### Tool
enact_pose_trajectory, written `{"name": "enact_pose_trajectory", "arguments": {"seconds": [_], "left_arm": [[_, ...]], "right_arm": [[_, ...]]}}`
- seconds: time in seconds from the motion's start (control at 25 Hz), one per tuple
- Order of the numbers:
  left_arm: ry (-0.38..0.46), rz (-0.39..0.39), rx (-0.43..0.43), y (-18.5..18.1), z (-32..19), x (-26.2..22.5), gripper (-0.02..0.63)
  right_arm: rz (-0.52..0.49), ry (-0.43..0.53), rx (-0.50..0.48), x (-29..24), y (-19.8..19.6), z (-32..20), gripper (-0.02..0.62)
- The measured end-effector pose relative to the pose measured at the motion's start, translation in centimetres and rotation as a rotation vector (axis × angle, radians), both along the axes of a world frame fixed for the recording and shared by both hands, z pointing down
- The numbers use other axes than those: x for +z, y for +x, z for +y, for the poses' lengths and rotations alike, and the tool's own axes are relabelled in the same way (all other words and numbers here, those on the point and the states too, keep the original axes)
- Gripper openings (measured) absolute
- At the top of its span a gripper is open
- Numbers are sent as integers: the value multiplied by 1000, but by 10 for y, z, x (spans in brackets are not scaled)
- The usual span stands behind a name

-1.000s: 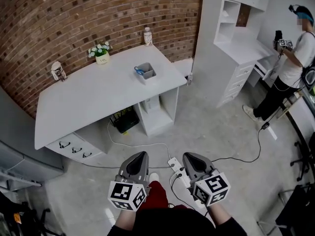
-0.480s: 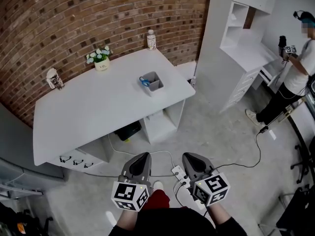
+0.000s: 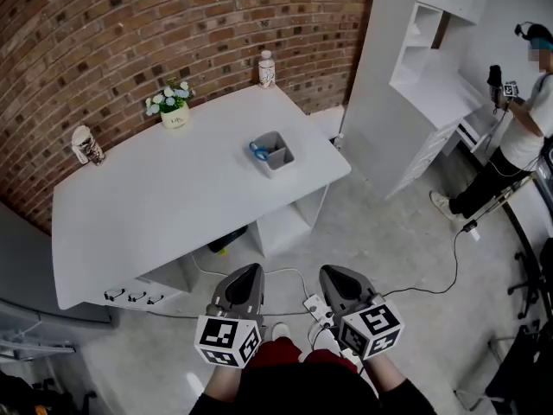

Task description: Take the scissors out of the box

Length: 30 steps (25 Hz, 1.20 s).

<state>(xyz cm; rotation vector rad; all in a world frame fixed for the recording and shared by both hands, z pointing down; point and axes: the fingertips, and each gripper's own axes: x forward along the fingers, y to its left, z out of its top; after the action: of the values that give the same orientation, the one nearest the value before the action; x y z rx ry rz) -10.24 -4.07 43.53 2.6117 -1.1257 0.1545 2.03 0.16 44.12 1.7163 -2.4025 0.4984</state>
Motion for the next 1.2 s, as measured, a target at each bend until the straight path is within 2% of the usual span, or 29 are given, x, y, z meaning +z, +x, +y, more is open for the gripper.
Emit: {"name": "enact_pose_trajectory", "arguments": {"seconds": [0.24,0.6,1.2], "left_arm": [[0,14,15,-1,-10,-1,5],[28,28,27,-3,-17,-8,3],[57,28,39,-6,-38,-15,5]], "right_arm": [[5,-17,30,0,3,-11,9],[19,16,53,-13,6,-22,9],[48,52,45,-25,1,-46,9]]}}
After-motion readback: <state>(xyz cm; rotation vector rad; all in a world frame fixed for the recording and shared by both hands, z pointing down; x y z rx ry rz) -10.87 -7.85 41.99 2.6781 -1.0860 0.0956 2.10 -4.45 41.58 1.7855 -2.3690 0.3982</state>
